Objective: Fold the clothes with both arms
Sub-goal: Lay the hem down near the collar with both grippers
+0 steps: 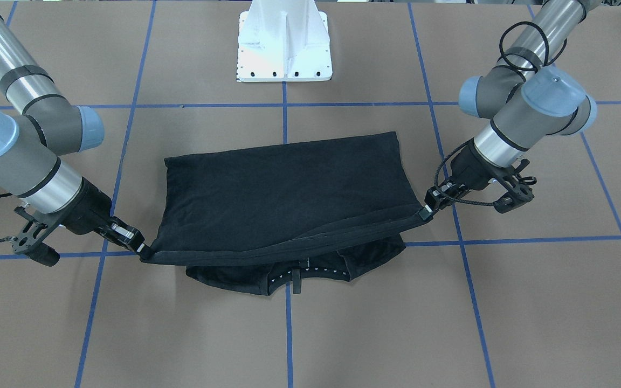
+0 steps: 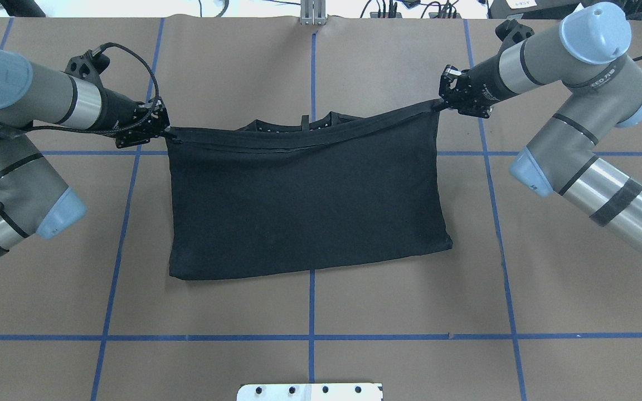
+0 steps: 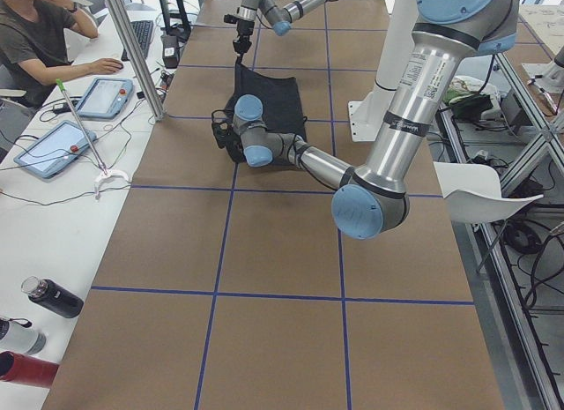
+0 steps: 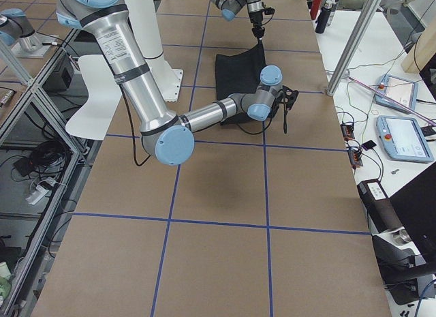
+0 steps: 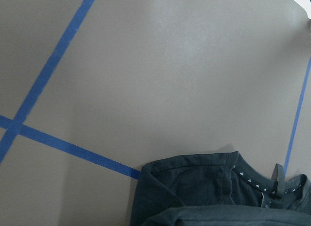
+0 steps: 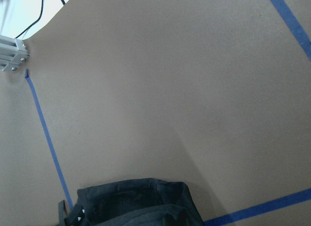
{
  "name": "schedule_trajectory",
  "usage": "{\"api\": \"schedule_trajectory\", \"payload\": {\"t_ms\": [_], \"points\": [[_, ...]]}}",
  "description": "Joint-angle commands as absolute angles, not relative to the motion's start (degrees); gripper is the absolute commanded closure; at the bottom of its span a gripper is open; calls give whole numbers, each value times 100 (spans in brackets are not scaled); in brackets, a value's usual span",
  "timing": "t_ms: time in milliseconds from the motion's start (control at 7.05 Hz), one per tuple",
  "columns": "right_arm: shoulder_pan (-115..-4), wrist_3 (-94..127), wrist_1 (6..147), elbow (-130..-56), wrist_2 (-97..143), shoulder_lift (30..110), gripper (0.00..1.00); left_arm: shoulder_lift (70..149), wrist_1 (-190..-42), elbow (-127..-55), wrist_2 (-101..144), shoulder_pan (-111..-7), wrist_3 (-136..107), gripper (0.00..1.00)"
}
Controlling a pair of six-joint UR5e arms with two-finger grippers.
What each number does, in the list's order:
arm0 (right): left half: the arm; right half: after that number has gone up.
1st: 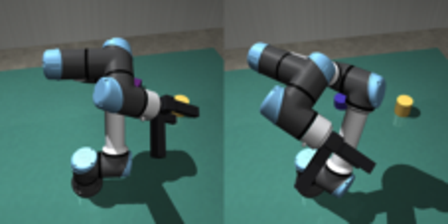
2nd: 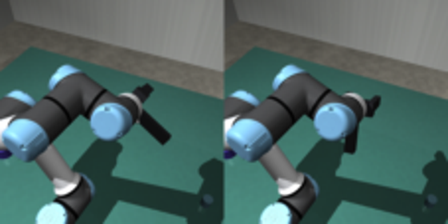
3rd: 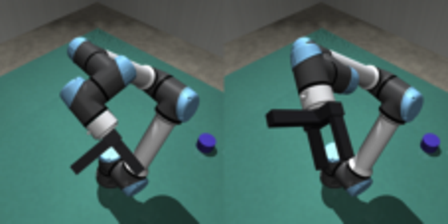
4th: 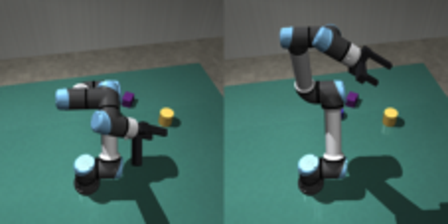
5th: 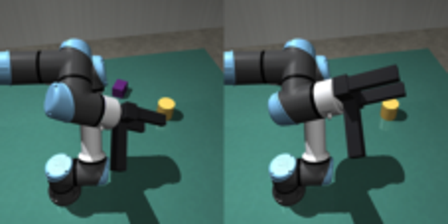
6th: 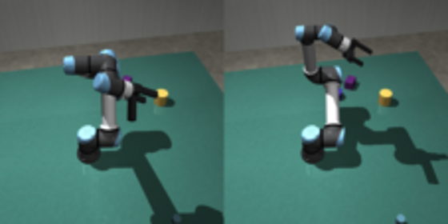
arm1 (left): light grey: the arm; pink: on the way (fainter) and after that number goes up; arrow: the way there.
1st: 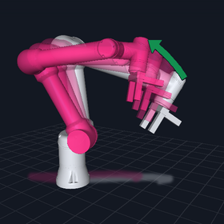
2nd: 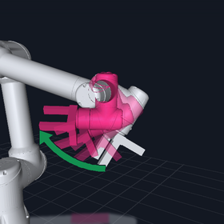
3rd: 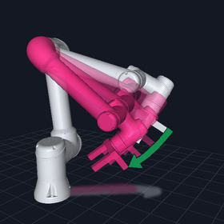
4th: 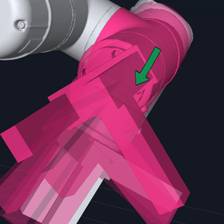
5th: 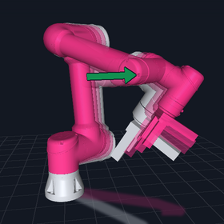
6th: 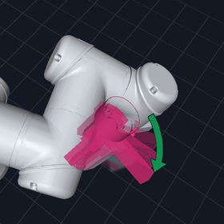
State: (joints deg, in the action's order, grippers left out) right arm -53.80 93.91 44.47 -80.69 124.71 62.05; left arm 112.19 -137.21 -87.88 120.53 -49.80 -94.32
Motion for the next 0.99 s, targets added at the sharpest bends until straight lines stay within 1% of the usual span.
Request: {"api": "schedule_trajectory", "payload": {"t_ms": [0,710,851], "points": [[-5370,9369,4447,-8068,12472,6205,100,11276,-13720,-8702,12050,-4966,-9448,100],[-5370,9316,4447,-8051,12454,6196,100,11294,-13720,-8596,12015,-5010,-9404,100],[-5379,9308,4447,-8051,12472,6196,91,11294,-13720,-8578,12006,-5018,-9396,82]]}}
